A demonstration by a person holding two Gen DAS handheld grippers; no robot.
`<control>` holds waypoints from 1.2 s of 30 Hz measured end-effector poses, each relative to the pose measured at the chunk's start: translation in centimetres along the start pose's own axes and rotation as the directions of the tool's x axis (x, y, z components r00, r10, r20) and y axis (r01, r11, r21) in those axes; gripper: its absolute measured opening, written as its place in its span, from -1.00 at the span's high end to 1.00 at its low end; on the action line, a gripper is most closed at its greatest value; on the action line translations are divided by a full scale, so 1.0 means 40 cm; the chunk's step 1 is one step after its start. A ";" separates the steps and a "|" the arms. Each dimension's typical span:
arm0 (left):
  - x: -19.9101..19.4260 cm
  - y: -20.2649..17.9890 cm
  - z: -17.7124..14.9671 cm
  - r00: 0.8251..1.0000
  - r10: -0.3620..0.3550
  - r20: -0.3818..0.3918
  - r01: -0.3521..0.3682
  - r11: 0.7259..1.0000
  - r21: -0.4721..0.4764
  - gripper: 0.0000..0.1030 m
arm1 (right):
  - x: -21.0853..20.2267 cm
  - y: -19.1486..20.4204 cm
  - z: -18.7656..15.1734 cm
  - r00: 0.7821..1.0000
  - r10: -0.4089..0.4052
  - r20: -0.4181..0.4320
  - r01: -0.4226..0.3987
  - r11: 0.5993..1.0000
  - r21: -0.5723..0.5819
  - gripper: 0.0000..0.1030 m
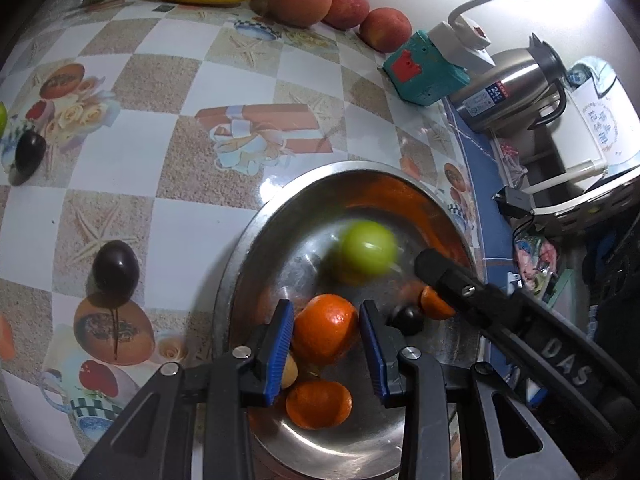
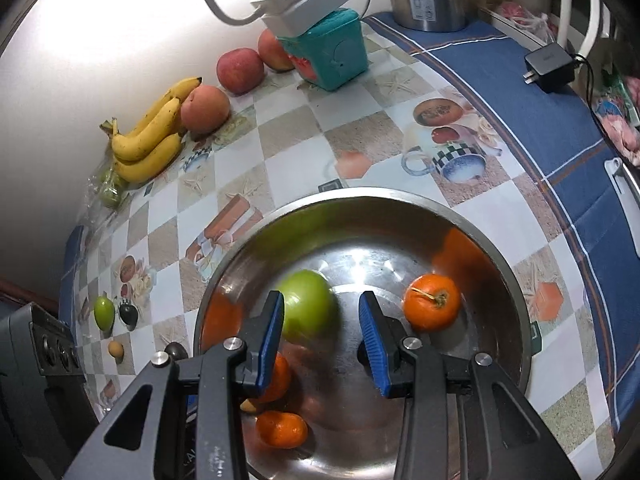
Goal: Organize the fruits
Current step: 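Open the right gripper dropping the pear into the bowl while the left releases the tangerine, then withdraw both grippers from the bowl toward the black plum on the table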
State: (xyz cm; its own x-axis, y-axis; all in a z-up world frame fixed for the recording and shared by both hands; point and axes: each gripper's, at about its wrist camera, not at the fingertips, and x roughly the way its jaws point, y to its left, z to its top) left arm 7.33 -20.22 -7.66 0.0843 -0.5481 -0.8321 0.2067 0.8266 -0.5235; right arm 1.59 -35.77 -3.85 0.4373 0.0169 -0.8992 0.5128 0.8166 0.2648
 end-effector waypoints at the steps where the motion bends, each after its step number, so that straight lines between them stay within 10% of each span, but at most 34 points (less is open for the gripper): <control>1: -0.001 0.002 0.001 1.000 -0.005 0.000 0.005 1.000 -0.006 0.28 | 0.004 -0.002 -0.001 1.000 -0.002 -0.005 0.002 1.000 0.004 0.22; 22: -0.084 -0.010 0.022 0.997 -0.050 0.061 0.051 0.999 -0.015 0.11 | -0.040 -0.055 0.014 0.999 -0.032 0.033 0.029 0.997 0.073 0.22; 31: -0.147 0.049 0.039 0.959 0.252 0.128 -0.243 0.966 -0.084 -0.14 | -0.037 -0.045 0.010 0.999 -0.033 0.028 0.032 0.998 0.058 0.22; 36: -0.150 0.137 0.042 0.948 0.304 0.091 -0.280 0.936 -0.212 -0.21 | -0.034 -0.026 0.007 0.999 -0.037 0.025 0.036 0.999 0.031 0.22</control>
State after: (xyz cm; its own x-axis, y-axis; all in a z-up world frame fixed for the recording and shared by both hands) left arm 9.58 -12.63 -5.22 0.2318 -0.2799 -0.9316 -0.0371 0.9545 -0.2960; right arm 0.69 -36.80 -2.81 0.4361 -0.0274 -0.8995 0.5508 0.7985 0.2428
